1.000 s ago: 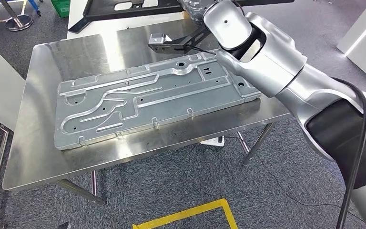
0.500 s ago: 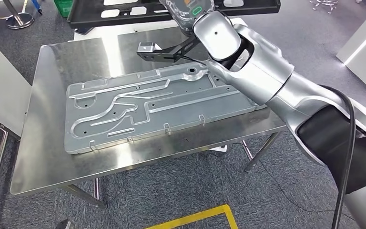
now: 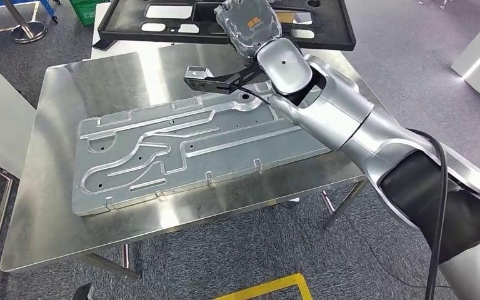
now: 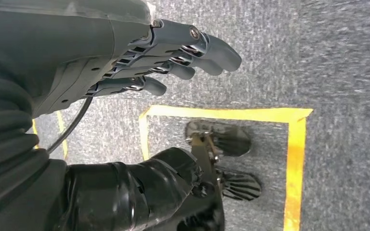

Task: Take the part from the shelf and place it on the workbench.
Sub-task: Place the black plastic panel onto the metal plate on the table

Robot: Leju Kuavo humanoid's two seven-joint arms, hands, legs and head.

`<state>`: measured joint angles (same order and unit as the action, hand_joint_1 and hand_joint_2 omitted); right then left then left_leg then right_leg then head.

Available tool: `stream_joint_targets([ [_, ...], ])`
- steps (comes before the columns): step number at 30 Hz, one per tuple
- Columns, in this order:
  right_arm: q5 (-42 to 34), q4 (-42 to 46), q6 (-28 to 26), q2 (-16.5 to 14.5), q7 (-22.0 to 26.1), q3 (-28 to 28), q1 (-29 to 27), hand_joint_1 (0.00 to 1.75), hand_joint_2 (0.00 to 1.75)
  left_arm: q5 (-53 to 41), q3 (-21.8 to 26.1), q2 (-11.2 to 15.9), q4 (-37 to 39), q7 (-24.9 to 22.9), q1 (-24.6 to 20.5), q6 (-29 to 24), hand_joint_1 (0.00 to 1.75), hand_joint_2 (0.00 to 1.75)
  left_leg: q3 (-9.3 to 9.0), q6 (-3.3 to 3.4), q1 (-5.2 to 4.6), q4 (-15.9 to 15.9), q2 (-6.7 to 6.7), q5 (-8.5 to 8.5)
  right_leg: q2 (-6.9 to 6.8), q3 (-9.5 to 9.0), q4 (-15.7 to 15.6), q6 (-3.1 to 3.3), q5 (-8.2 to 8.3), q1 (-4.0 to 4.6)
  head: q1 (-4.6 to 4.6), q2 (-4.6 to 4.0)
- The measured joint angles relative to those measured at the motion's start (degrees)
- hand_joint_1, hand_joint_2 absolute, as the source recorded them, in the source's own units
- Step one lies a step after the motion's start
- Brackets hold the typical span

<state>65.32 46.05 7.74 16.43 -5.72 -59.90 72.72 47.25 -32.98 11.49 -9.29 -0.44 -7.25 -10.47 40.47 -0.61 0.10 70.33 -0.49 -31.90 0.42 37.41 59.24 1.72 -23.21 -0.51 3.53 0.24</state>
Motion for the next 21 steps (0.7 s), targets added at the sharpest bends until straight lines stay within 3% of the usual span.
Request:
stream_joint_targets([
  [2, -0.2, -0.3, -0.2, -0.3, 0.0, 0.1, -0.8, 1.75, 1.75, 0.0, -0.1, -0.1, 0.0, 0.0, 0.0, 0.0, 0.00, 1.75, 3.31, -0.18, 0.04, 4.4, 0.07, -0.14, 0.04, -0.49, 0.0, 0.11, -0.41, 0.04, 0.01, 0.00],
  [3, -0.2, -0.4, -0.3, -0.4, 0.0, 0.1, -1.2, 1.75, 1.75, 0.0, -0.1, -0.1, 0.0, 0.0, 0.1, 0.1, 0.00, 1.75, 3.42, -0.13, 0.04, 3.4, 0.09, 1.48, 0.05, -0.88, 0.0, 0.09, -0.67, 0.06, 0.01, 0.00],
  [5, -0.3, -0.7, -0.3, -0.5, 0.0, 0.2, -1.7, 1.75, 1.75, 0.0, -0.2, -0.2, 0.0, 0.0, 0.1, 0.1, 0.00, 1.75, 0.79, 0.30, -0.02, -3.9, 0.10, 6.43, 0.06, -1.81, 0.0, -0.04, -1.25, 0.09, 0.01, 0.00],
  [7, -0.4, -0.9, -0.4, -0.6, 0.0, 0.4, -1.7, 1.75, 1.75, 0.0, -0.2, -0.1, 0.0, 0.0, 0.0, 0.1, 0.00, 1.75, -2.27, 0.98, -0.33, -10.6, 0.11, 9.02, 0.13, -2.37, -0.1, -0.43, -1.75, 0.23, 0.01, 0.00],
  [9, -0.4, -1.1, -0.7, -0.8, 0.0, 0.8, -1.9, 1.75, 1.75, 0.0, -0.2, -0.1, 0.0, 0.0, -0.1, 0.0, 0.00, 1.75, -3.34, 1.56, -0.66, -12.3, 0.10, 8.74, 0.21, -2.55, -0.3, -0.97, -1.97, 0.28, -0.02, 0.00],
  [12, -0.6, -1.5, -1.7, -1.1, 0.1, 1.3, -2.8, 1.75, 1.75, 0.0, -0.2, -0.2, 0.0, 0.0, -0.1, -0.1, 0.00, 1.75, -4.43, 2.28, -0.26, -13.5, 0.20, 8.78, 0.13, -2.40, 0.7, -1.76, -2.84, 0.34, 0.08, 0.00],
  [14, -0.7, -1.8, -2.6, -1.3, 0.1, 1.6, -3.4, 1.75, 1.75, 0.0, -0.2, -0.2, 0.0, -0.1, -0.2, -0.1, 0.00, 1.75, -5.11, 2.71, -0.11, -14.0, 0.28, 8.72, 0.04, 0.09, 5.8, -2.06, -5.25, 0.33, 0.20, 0.00],
  [16, -0.8, -2.1, -3.5, -1.5, 0.1, 1.7, -4.4, 1.75, 1.75, 0.0, -0.3, -0.2, 0.0, -0.2, -0.2, -0.2, 0.00, 1.75, -5.34, 3.04, -0.15, -13.8, 0.25, 8.31, 0.02, 4.23, 12.9, -2.21, -7.68, 0.32, 0.26, 0.00],
  [17, -0.8, -2.2, -3.7, -1.5, 0.2, 1.7, -5.1, 1.75, 1.75, 0.0, -0.3, -0.2, 0.0, -0.3, -0.2, -0.3, 0.00, 1.75, -5.46, 3.11, -0.15, -13.6, 0.19, 8.01, 0.00, 5.68, 14.9, -2.26, -7.69, 0.28, 0.26, 0.00],
  [18, -0.8, -2.4, -3.9, -1.5, 0.3, 1.8, -5.7, 1.75, 1.75, 0.0, -0.3, -0.3, 0.0, -0.4, -0.1, -0.5, 0.00, 1.75, -5.60, 3.09, -0.14, -13.3, 0.09, 7.66, -0.01, 6.15, 14.8, -2.28, -6.65, 0.21, 0.28, 0.00],
  [21, -0.8, -3.0, -4.1, -1.6, 0.6, 2.0, -6.8, 1.75, 1.75, -0.3, -0.6, -0.2, 0.0, -1.5, 0.2, -1.3, 0.00, 1.75, -5.72, 2.53, -0.21, -11.8, -0.28, 6.19, -0.06, 2.80, 5.6, -2.08, -0.98, 0.04, 0.26, 0.00],
])
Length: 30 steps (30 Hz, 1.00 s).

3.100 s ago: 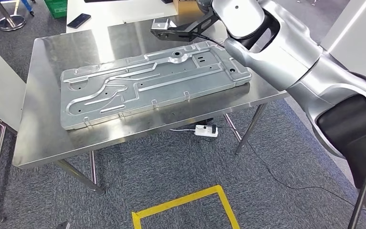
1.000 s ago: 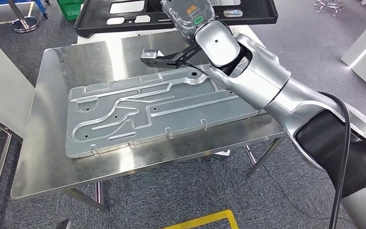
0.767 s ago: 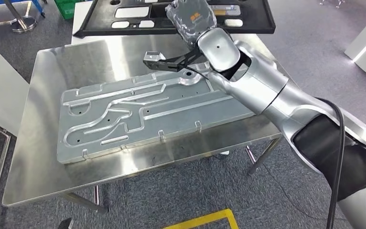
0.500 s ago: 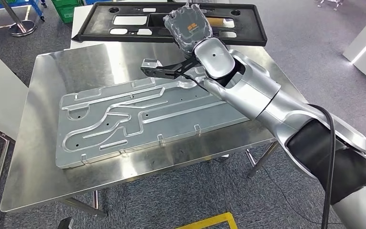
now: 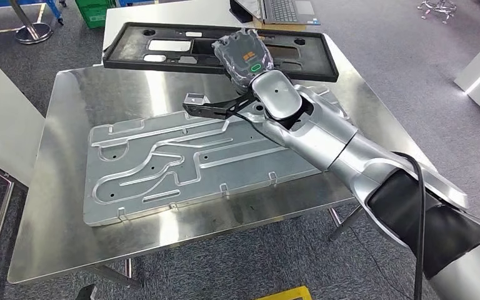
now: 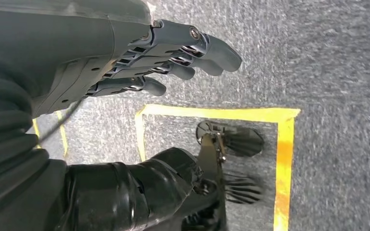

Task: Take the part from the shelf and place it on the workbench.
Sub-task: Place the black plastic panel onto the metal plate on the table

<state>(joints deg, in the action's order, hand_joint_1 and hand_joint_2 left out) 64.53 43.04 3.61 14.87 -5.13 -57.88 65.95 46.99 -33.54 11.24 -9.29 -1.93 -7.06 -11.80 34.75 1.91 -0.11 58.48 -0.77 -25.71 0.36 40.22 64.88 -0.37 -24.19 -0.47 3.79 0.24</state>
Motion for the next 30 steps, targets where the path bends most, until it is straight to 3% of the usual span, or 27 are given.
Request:
stream_joint_targets([
  [2, 0.1, -0.2, -0.2, -0.1, 0.2, 0.6, -0.3, 1.75, 1.75, -0.2, -0.2, 0.3, 0.0, -1.8, 0.4, -1.0, 0.00, 1.75, 0.32, -0.56, -0.11, 0.8, -0.12, -0.71, 0.11, -1.63, -3.7, 0.36, 0.85, 0.12, -0.05, 0.00],
  [6, 0.0, -0.3, -0.3, -0.1, 0.2, 1.9, -1.5, 1.75, 1.75, 0.2, -0.9, 1.4, 0.0, -7.1, 1.4, -3.5, 0.00, 1.75, 0.69, -1.48, -0.04, 1.7, -0.01, -1.72, 0.26, -2.19, -4.4, 1.42, 0.40, 0.04, -0.11, 0.00],
  [8, -0.5, -0.3, -0.7, -0.2, 0.2, 2.4, -2.3, 1.75, 1.75, 0.9, -1.0, 1.8, 0.0, -9.0, 1.6, -4.6, 0.00, 1.75, 2.98, -2.07, 0.12, 6.4, 0.24, -4.00, 0.23, -2.61, -4.7, 1.84, 0.31, -0.06, -0.22, 0.00],
  [10, -1.5, -0.3, -2.0, -0.5, 0.2, 2.8, -3.5, 1.75, 1.75, 1.9, -1.0, 1.9, 0.0, -10.0, 1.5, -5.1, 0.00, 1.75, 7.04, -2.45, 0.20, 13.5, 0.36, -6.36, 0.25, -2.84, -4.7, 2.12, 0.06, 0.01, -0.27, 0.00],
  [11, -2.1, -0.3, -3.0, -0.8, 0.2, 3.1, -4.4, 1.75, 1.75, 2.4, -1.0, 2.0, 0.0, -10.3, 1.6, -5.2, 0.00, 1.75, 8.62, -2.50, 0.21, 15.8, 0.38, -6.50, 0.27, -3.02, -4.7, 2.21, -0.10, 0.06, -0.27, 0.00],
  [12, -2.8, -0.3, -4.1, -1.1, 0.2, 3.3, -5.4, 1.75, 1.75, 2.7, -1.0, 2.0, 0.0, -10.4, 1.6, -5.2, 0.00, 1.75, 9.23, -2.45, 0.21, 16.1, 0.39, -5.54, 0.30, -3.29, -4.7, 2.27, -0.29, 0.14, -0.28, 0.00],
  [13, -3.7, -0.3, -5.2, -1.5, 0.2, 3.7, -6.4, 1.75, 1.75, 3.0, -1.0, 2.0, 0.0, -10.5, 1.6, -5.2, 0.00, 1.75, 8.71, -2.26, 0.17, 14.0, 0.39, -3.57, 0.34, -3.64, -4.7, 2.30, -0.51, 0.23, -0.27, 0.00],
  [15, -5.4, -0.3, -7.3, -2.3, 0.3, 4.6, -8.2, 1.75, 1.75, 3.3, -1.0, 2.1, 0.0, -10.2, 1.6, -5.3, 0.00, 1.75, 5.39, -1.42, -0.08, 6.3, 0.40, 0.82, 0.39, -4.36, -4.8, 2.28, -0.95, 0.42, -0.25, 0.00],
  [16, -6.2, -0.3, -8.2, -2.7, 0.3, 5.1, -8.8, 1.75, 1.75, 3.3, -1.0, 2.2, 0.0, -10.0, 1.5, -5.5, 0.00, 1.75, 3.84, -0.98, -0.29, 2.9, 0.39, 1.97, 0.41, -4.53, -4.8, 2.18, -1.09, 0.48, -0.25, 0.00],
  [19, -7.8, -0.3, -10.1, -3.4, 0.4, 6.3, -11.0, 1.75, 1.75, 3.2, -1.0, 2.5, 0.0, -8.7, 1.4, -6.1, 0.00, 1.75, 2.27, -0.28, -0.78, -0.3, 0.35, 2.03, 0.41, -4.69, -5.2, 1.43, -1.17, 0.36, -0.25, 0.00],
  [22, -8.3, -0.3, -10.7, -3.7, 0.6, 6.8, -13.6, 1.75, 1.75, 3.2, -1.0, 2.7, 0.0, -7.6, 1.5, -6.1, 0.00, 1.75, 0.92, 0.14, -0.22, -2.0, 0.48, 2.53, 0.26, -4.18, -3.4, 0.52, -2.55, 0.40, -0.11, 0.00],
  [25, -8.4, -0.6, -11.3, -3.8, 0.8, 7.2, -14.9, 0.44, 0.44, 3.2, -1.0, 2.6, 0.0, -7.3, 1.4, -6.0, 0.00, 1.75, 0.39, 0.42, -0.11, -2.4, 0.55, 2.54, 0.15, 0.53, 6.0, -0.03, -6.96, 0.21, 0.02, 0.00],
  [26, -8.4, -0.7, -11.4, -3.8, 0.9, 7.3, -15.3, 0.00, 0.00, 3.1, -1.0, 2.6, 0.0, -7.3, 1.4, -6.0, 0.00, 1.75, 0.40, 0.46, -0.07, -2.2, 0.55, 2.40, 0.12, 2.02, 8.6, -0.19, -7.56, 0.07, 0.01, 0.00],
  [27, -8.4, -0.7, -11.5, -3.9, 1.0, 7.5, -15.7, 0.00, 0.00, 3.1, -1.0, 2.6, 0.0, -7.3, 1.4, -6.1, 0.00, 1.75, 0.39, 0.42, 0.00, -2.0, 0.53, 2.19, 0.09, 2.64, 9.4, -0.36, -7.11, -0.09, 0.02, 0.00],
  [28, -8.4, -0.8, -11.5, -3.9, 1.2, 7.6, -16.0, 0.00, 0.00, 3.0, -1.0, 2.5, 0.0, -7.3, 1.4, -6.1, 0.00, 1.75, 0.39, 0.30, 0.10, -1.6, 0.49, 1.90, 0.05, 2.23, 8.1, -0.55, -5.69, -0.29, 0.03, 0.00],
  [30, -8.4, -0.8, -11.4, -4.0, 1.3, 7.9, -16.2, 0.00, 0.00, 2.8, -1.0, 2.4, 0.0, -7.3, 1.4, -6.2, 0.00, 1.75, 0.58, -0.27, 0.26, -0.4, 0.33, 1.08, -0.06, -0.82, 1.6, -0.90, -2.20, -0.67, 0.03, 0.00],
])
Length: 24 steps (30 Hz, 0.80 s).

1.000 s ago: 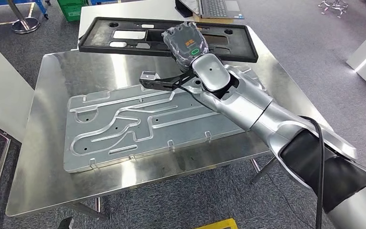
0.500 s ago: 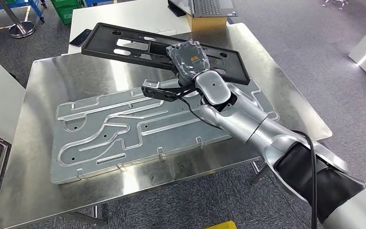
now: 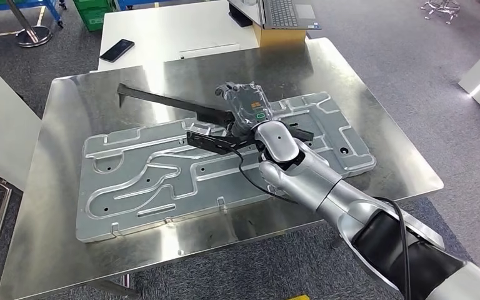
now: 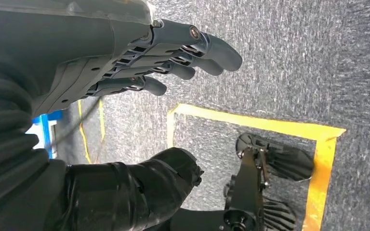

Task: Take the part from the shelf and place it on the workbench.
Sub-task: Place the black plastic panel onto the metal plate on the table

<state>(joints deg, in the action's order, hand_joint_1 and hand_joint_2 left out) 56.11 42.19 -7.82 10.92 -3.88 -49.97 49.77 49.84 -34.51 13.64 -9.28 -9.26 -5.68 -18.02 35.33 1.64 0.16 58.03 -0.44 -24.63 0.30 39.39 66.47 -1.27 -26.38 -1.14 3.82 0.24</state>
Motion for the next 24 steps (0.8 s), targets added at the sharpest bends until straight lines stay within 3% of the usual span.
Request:
stream_joint_targets([
  [1, 0.0, 0.0, 0.0, -0.1, 0.0, 0.1, 0.0, 0.00, 0.00, 0.0, 0.0, 0.0, 0.0, 0.0, 0.0, -0.1, 0.00, 1.75, 0.26, -0.36, -0.04, 0.8, -0.08, -0.45, 0.06, -1.32, -2.8, 0.09, 0.95, -0.09, -0.04, 0.00],
  [2, 0.0, 0.0, 0.0, -0.3, 0.1, 0.3, 0.0, 0.00, 0.00, 0.0, 0.0, 0.0, 0.0, -0.1, 0.0, -0.2, 0.00, 1.31, 0.52, -0.71, -0.09, 1.3, -0.13, -0.75, 0.14, -2.11, -4.4, 0.30, 1.24, -0.06, -0.06, 0.00],
  [5, 0.2, 0.1, 0.2, -0.7, 0.1, 0.4, -0.2, 0.00, 0.00, 0.4, 0.0, 0.0, 0.0, -0.6, 0.0, -0.5, 0.00, 0.00, 0.80, -1.39, -0.08, 1.6, -0.16, -0.96, 0.32, -2.29, -5.0, 1.41, 1.13, 0.19, -0.07, 0.00],
  [7, 0.4, 0.2, 0.3, -0.8, 0.1, 0.4, -0.3, 0.00, 0.00, 0.6, 0.0, 0.0, 0.0, -0.8, 0.1, -0.4, 0.00, 0.00, 1.38, -1.92, 0.05, 3.0, -0.02, -2.14, 0.32, -2.40, -5.3, 2.08, 1.33, 0.02, -0.19, 0.00],
  [10, 0.4, 0.4, 0.5, -0.9, 0.1, 0.4, -0.5, 0.00, 0.00, 0.6, 0.0, 0.0, 0.0, -0.9, -0.1, -0.2, 0.00, 0.00, 5.53, -2.64, 0.27, 12.1, 0.13, -6.82, 0.32, -2.47, -5.4, 2.55, 1.40, 0.01, -0.45, 0.00],
  [12, 0.4, 0.4, 0.7, -0.9, 0.0, 0.4, -0.9, 0.00, 0.00, 0.5, 0.0, 0.0, 0.0, -1.0, 0.0, -0.1, 0.00, 0.00, 7.75, -2.73, 0.35, 16.5, 0.13, -7.83, 0.31, -2.49, -5.4, 2.63, 1.35, 0.13, -0.44, 0.00],
  [13, 0.4, 0.4, 0.7, -0.9, 0.0, 0.4, -1.1, 0.00, 0.00, 0.5, 0.0, 0.0, 0.0, -1.0, 0.1, 0.0, 0.00, 0.00, 7.44, -2.65, 0.36, 15.7, 0.13, -6.83, 0.32, -2.50, -5.4, 2.64, 1.34, 0.16, -0.43, 0.00],
  [15, 0.4, 0.6, 0.8, -0.9, -0.1, 0.4, -1.2, 0.00, 0.00, 0.5, 0.0, 0.0, 0.0, -0.9, 0.0, 0.0, 0.00, 0.00, 4.14, -2.24, 0.34, 8.9, 0.13, -3.29, 0.38, -2.62, -5.4, 2.59, 1.31, 0.18, -0.43, 0.00],
  [17, 0.4, 0.9, 0.8, -0.9, -0.2, 0.6, -1.2, 0.00, 0.00, 0.5, 0.0, 0.1, 0.0, -0.8, -0.1, 0.0, 0.00, 0.00, 0.89, -1.78, 0.05, 2.6, 0.10, -1.35, 0.47, -2.68, -5.5, 2.21, 1.32, 0.29, -0.40, 0.00],
  [21, 0.4, 1.1, 0.8, -0.8, -0.3, 1.2, -1.7, 0.00, 0.00, 0.5, 0.0, 0.1, 0.0, -0.3, -0.1, 0.1, 0.00, 0.00, -0.30, -0.73, -0.20, 0.4, 0.10, -0.90, 0.48, -2.95, -6.1, 0.82, 1.48, 0.25, -0.37, 0.00],
  [23, 0.4, 1.2, 0.8, -0.7, -0.5, 1.4, -1.8, 0.00, 0.00, 0.5, 0.0, 0.1, 0.0, 0.0, -0.1, 0.2, 0.00, 0.00, -0.89, -0.05, 0.03, -0.6, 0.25, -0.40, 0.30, -1.92, -3.6, 0.40, -0.24, 0.40, -0.25, 0.00],
  [24, 0.4, 1.2, 0.8, -0.6, -0.6, 1.5, -1.9, 0.00, 0.00, 0.5, 0.0, 0.1, 0.0, 0.1, -0.1, 0.2, 0.00, 0.00, -1.05, 0.16, 0.03, -0.8, 0.32, -0.29, 0.21, -0.54, -0.6, 0.37, -1.87, 0.42, -0.22, 0.00],
])
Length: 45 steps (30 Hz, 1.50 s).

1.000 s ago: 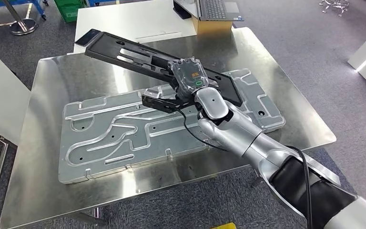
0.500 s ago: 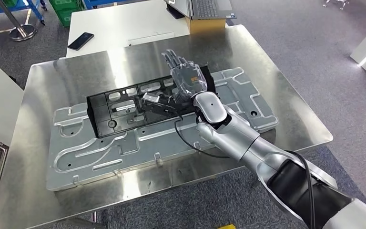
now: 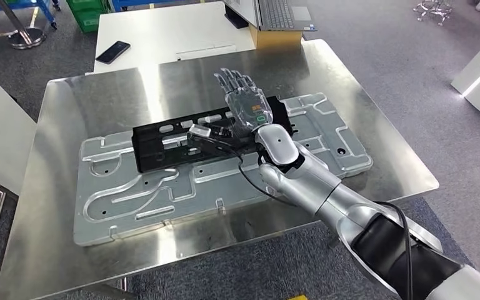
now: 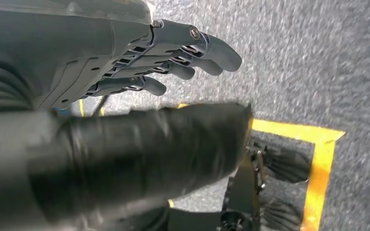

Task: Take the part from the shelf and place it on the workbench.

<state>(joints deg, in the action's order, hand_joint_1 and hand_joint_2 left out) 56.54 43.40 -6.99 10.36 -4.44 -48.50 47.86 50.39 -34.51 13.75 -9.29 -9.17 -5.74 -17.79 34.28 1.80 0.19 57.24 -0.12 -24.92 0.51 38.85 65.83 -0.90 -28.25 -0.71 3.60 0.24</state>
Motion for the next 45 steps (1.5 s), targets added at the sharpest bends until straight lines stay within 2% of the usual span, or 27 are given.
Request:
stream_joint_targets([
  [2, 0.0, 0.0, 0.1, 0.1, -0.1, 0.0, -0.5, 0.00, 0.00, 0.0, 0.0, 0.0, 0.0, 0.3, 0.0, 0.2, 0.00, 0.00, -0.01, 0.30, -0.14, 0.0, 0.03, -0.05, -0.01, 3.28, 6.8, 0.00, -2.86, 0.09, 0.03, 0.00],
  [3, 0.0, 0.0, 0.2, 0.2, -0.2, 0.1, -0.8, 0.00, 0.00, 0.0, 0.0, 0.0, 0.0, 0.4, 0.0, 0.3, 0.00, 0.00, -0.02, 0.36, -0.21, 0.1, 0.02, -0.11, -0.02, 4.22, 8.6, 0.02, -3.14, 0.11, 0.02, 0.00],
  [4, 0.0, 0.0, 0.3, 0.3, -0.3, 0.1, -1.1, 0.00, 0.00, 0.1, 0.0, 0.0, 0.0, 0.6, 0.0, 0.6, 0.00, 0.00, -0.02, 0.42, -0.25, 0.2, -0.01, -0.19, -0.02, 4.15, 8.4, 0.08, -2.34, 0.13, 0.03, 0.00],
  [6, 0.2, 0.2, 0.5, 0.5, -0.4, 0.2, -1.2, 0.00, 0.00, 0.1, 0.0, -0.1, 0.0, 1.0, 0.0, 1.0, 0.00, 0.00, -0.04, 0.33, -0.27, 0.6, -0.14, -0.47, -0.03, 1.33, 2.6, 0.38, 1.25, 0.18, 0.05, 0.00],
  [8, 0.3, 0.5, 0.7, 0.7, -0.5, 0.3, -1.1, 0.00, 0.00, 0.1, 0.0, -0.1, 0.0, 1.2, 0.0, 1.3, 0.00, 0.00, 0.21, -0.03, -0.38, 1.2, -0.24, -0.85, 0.01, -1.81, -3.7, 0.84, 3.30, 0.39, 0.02, 0.00],
  [9, 0.3, 0.7, 0.7, 0.7, -0.5, 0.4, -1.1, 0.00, 0.00, 0.1, 0.0, -0.1, 0.0, 1.3, 0.0, 1.4, 0.00, 0.00, 0.37, -0.27, -0.43, 1.4, -0.26, -0.92, 0.04, -2.54, -5.1, 1.04, 3.54, 0.51, -0.01, 0.00],
  [13, 0.7, 1.1, 1.1, 0.9, -0.8, 0.7, -1.2, 0.00, 0.00, 0.5, 0.0, -0.1, 0.0, 1.3, 0.2, 1.4, 0.00, 0.00, 0.83, -1.41, -0.43, 2.0, -0.24, -1.32, 0.07, -2.85, -6.2, 1.98, 4.13, 0.39, -0.02, 0.00],
  [15, 1.0, 1.4, 1.4, 0.9, -1.1, 0.9, -1.2, 0.00, 0.00, 0.7, 0.0, -0.2, 0.0, 1.3, 0.2, 1.3, 0.00, 0.00, 2.34, -2.11, -0.25, 6.0, -0.16, -4.32, -0.01, -2.88, -6.7, 2.48, 4.59, 0.05, -0.17, 0.00],
  [17, 1.2, 1.7, 1.7, 1.0, -1.2, 1.0, -1.4, 0.00, 0.00, 0.9, 0.0, -0.2, 0.0, 1.2, 0.1, 1.4, 0.00, 0.00, 5.01, -2.77, 0.12, 13.1, -0.15, -8.06, -0.05, -2.57, -6.8, 2.61, 4.84, 0.02, -0.28, 0.00],
  [18, 1.2, 1.7, 1.8, 1.1, -1.2, 1.0, -1.6, 0.00, 0.00, 1.0, 0.0, -0.2, 0.0, 1.2, 0.2, 1.4, 0.00, 0.00, 5.97, -2.99, 0.29, 15.7, -0.14, -9.03, -0.08, -2.36, -6.7, 2.58, 4.98, 0.03, -0.28, 0.00],
  [19, 1.3, 1.7, 1.8, 1.2, -1.3, 1.0, -1.8, 0.00, 0.00, 1.0, 0.0, -0.3, 0.0, 1.2, 0.2, 1.5, 0.00, 0.00, 6.04, -3.14, 0.43, 16.5, -0.14, -8.99, -0.10, -2.12, -6.7, 2.52, 5.17, 0.02, -0.28, 0.00],
  [20, 1.4, 1.8, 1.8, 1.2, -1.3, 1.0, -2.0, 0.00, 0.00, 1.0, 0.0, -0.3, 0.0, 1.2, 0.3, 1.6, 0.00, 0.00, 5.03, -3.21, 0.54, 15.0, -0.14, -8.00, -0.11, -1.88, -6.7, 2.43, 5.38, 0.00, -0.28, 0.00],
  [22, 1.8, 2.0, 1.9, 1.3, -1.5, 1.0, -2.2, 0.00, 0.00, 1.0, 0.0, -0.3, 0.0, 1.3, 0.2, 1.7, 0.00, 0.00, 0.47, -3.10, 0.63, 7.1, -0.14, -5.02, -0.07, -1.49, -6.7, 2.08, 5.88, -0.06, -0.28, 0.00],
  [24, 2.1, 2.2, 1.9, 1.5, -1.6, 1.1, -2.2, 0.00, 0.00, 0.9, 0.0, -0.3, 0.0, 1.5, 0.0, 1.9, 0.00, 0.00, -2.77, -2.53, 0.34, 1.2, -0.22, -3.37, -0.02, -1.22, -6.8, 1.43, 6.47, -0.03, -0.20, 0.00],
  [27, 2.2, 2.4, 1.9, 1.7, -1.6, 1.2, -2.4, 0.00, 0.00, 0.7, 0.0, -0.3, 0.0, 1.7, -0.1, 2.0, 0.00, 0.00, -2.78, -1.26, 0.02, 0.1, -0.27, -2.37, 0.01, -0.98, -7.2, 0.23, 7.42, -0.04, -0.09, 0.00],
  [28, 2.2, 2.4, 1.9, 1.8, -1.6, 1.2, -2.5, 0.00, 0.00, 0.7, 0.0, -0.3, 0.0, 1.7, -0.1, 2.0, 0.00, 0.00, -2.59, -0.79, 0.08, -0.2, -0.14, -1.80, 0.02, -0.75, -7.0, -0.05, 7.06, -0.08, -0.08, 0.00],
  [30, 2.3, 2.4, 2.1, 2.2, -1.6, 1.2, -2.6, 0.00, 0.00, 0.7, 0.0, -0.3, 0.0, 1.9, -0.1, 2.1, 0.00, 0.00, -1.82, 0.19, 0.20, -0.8, 0.14, -0.52, -0.03, 0.66, -3.5, -0.32, 3.46, -0.05, 0.13, 0.00],
  [32, 2.3, 2.4, 2.1, 2.4, -1.6, 1.3, -2.8, 0.00, 0.00, 0.7, 0.0, -0.3, 0.0, 2.0, -0.1, 2.1, 0.00, 0.00, -0.58, 0.74, -0.05, -0.7, 0.29, 0.51, -0.11, 2.91, 3.9, -0.35, -2.11, -0.02, 0.30, 0.00],
  [33, 2.3, 2.4, 2.2, 2.4, -1.6, 1.3, -3.0, 0.00, 0.00, 0.7, 0.0, -0.3, 0.0, 2.1, -0.1, 2.1, 0.00, 0.00, 0.15, 0.81, -0.18, -0.6, 0.32, 0.98, -0.13, 3.62, 7.3, -0.38, -3.88, 0.00, 0.31, 0.00],
  [34, 2.4, 2.4, 2.2, 2.5, -1.6, 1.3, -3.2, 0.00, 0.00, 0.7, 0.0, -0.3, 0.0, 2.1, -0.1, 2.1, 0.00, 0.00, 0.89, 0.84, -0.27, -0.5, 0.33, 1.44, -0.13, 3.52, 9.1, -0.38, -4.46, 0.02, 0.30, 0.00],
  [35, 2.4, 2.4, 2.2, 2.6, -1.6, 1.3, -3.4, 0.00, 0.00, 0.7, 0.0, -0.3, 0.0, 2.1, -0.1, 2.1, 0.00, 0.00, 1.64, 0.80, -0.34, -0.3, 0.30, 1.88, -0.13, 2.37, 8.9, -0.31, -3.97, 0.04, 0.31, 0.00],
  [36, 2.4, 2.4, 2.2, 2.7, -1.6, 1.3, -3.5, 0.00, 0.00, 0.7, 0.0, -0.4, 0.0, 2.1, -0.1, 2.1, 0.00, 0.00, 2.38, 0.70, -0.39, -0.1, 0.26, 2.28, -0.13, 0.12, 6.4, -0.16, -2.75, 0.06, 0.32, 0.00],
  [38, 2.6, 2.6, 2.2, 2.7, -1.7, 1.4, -3.5, 0.00, 0.00, 0.6, 0.0, -0.4, 0.0, 2.1, -0.1, 2.1, 0.00, 0.00, 3.67, 0.34, -0.50, 0.5, 0.18, 2.98, -0.12, -5.66, -1.6, 0.29, -1.08, 0.27, 0.32, 0.00],
  [40, 2.7, 2.9, 2.2, 2.8, -1.7, 1.5, -3.5, 0.00, 0.00, 0.6, 0.0, -0.4, 0.0, 2.2, -0.1, 2.1, 0.00, 0.00, 4.27, -0.16, -0.56, 0.8, 0.15, 3.70, -0.10, -8.53, -6.4, 0.81, -0.72, 0.58, 0.38, 0.00],
  [43, 2.9, 3.1, 2.2, 2.8, -1.7, 1.5, -3.5, 0.00, 0.00, 0.6, 0.0, -0.5, 0.0, 2.2, 0.0, 2.1, 0.00, 0.00, 4.70, -1.12, -0.40, 0.7, 0.00, 4.42, -0.29, -7.90, -7.4, 1.80, 0.48, 0.60, 0.71, 0.00],
  [44, 2.9, 3.2, 2.2, 2.8, -1.7, 1.5, -3.5, 0.00, 0.00, 0.6, 0.0, -0.5, 0.0, 2.2, 0.1, 2.1, 0.00, 0.00, 5.22, -1.46, -0.32, 1.5, -0.06, 3.31, -0.38, -7.44, -7.7, 2.26, 1.18, 0.47, 0.65, 0.00],
  [45, 2.9, 3.2, 2.3, 2.8, -1.7, 1.6, -3.4, 0.00, 0.00, 0.6, 0.0, -0.6, 0.0, 2.2, 0.1, 2.1, 0.00, 0.00, 5.96, -1.77, -0.23, 3.2, -0.12, 1.19, -0.45, -6.83, -7.9, 2.66, 1.93, 0.27, 0.58, 0.00],
])
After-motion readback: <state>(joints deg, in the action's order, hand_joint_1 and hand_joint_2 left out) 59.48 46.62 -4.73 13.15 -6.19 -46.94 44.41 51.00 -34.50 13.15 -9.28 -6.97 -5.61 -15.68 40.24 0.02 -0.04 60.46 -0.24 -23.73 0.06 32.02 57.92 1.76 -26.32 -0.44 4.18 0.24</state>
